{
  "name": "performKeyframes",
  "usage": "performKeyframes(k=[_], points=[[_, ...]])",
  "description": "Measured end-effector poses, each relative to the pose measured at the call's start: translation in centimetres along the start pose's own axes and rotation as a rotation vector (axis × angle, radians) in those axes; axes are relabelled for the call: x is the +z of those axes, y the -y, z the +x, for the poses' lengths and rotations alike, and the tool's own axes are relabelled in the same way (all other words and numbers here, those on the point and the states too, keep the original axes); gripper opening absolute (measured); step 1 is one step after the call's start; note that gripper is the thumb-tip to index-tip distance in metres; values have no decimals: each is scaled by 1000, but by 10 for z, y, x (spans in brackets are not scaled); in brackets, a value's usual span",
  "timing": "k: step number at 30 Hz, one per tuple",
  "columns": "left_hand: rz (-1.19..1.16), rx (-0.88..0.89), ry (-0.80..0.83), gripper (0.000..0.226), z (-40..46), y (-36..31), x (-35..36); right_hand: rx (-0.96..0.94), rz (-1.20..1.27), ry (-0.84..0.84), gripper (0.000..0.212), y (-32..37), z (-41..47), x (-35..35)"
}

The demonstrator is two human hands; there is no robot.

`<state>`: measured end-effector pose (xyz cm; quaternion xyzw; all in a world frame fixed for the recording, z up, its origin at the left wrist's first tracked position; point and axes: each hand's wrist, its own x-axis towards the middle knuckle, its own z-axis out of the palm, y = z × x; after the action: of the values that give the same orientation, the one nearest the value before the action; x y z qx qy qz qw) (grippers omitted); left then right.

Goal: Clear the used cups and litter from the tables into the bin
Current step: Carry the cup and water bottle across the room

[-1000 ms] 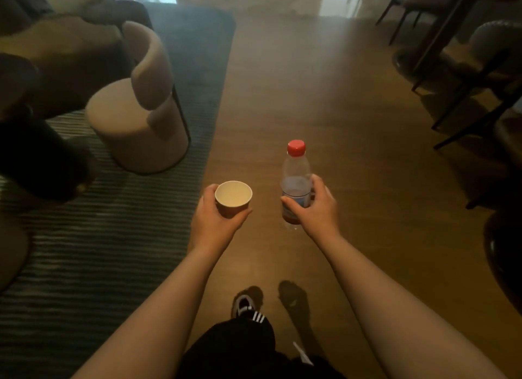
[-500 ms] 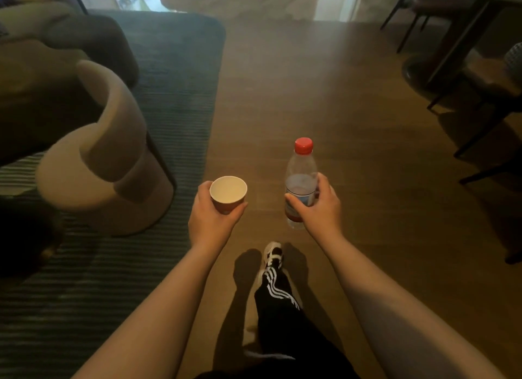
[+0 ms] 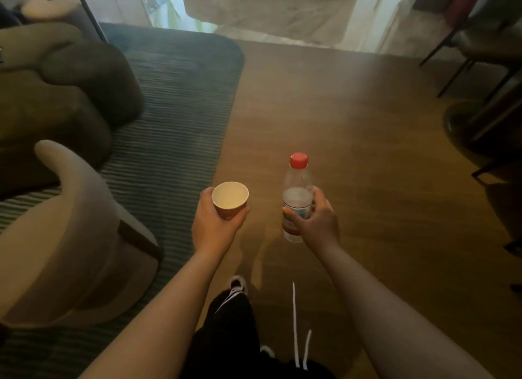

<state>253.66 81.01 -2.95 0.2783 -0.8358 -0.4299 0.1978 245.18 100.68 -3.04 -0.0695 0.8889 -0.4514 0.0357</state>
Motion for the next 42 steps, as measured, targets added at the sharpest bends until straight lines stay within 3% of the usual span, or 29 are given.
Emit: performKeyframes(k=[8,18,33,42], points=[[3,67,-42,67,257,-1,94,-32,-27,20,75,17,281,63],[-22,-14,-109,68,587,-61,169,-26,-19,36,75,97,615,104],[9,-189,-258,73,1051,-100,345,-154,70,205,63,144,1153,205],[0,-281,-365,73,1271,-114,384,-189,58,298,68,203,1385,270]])
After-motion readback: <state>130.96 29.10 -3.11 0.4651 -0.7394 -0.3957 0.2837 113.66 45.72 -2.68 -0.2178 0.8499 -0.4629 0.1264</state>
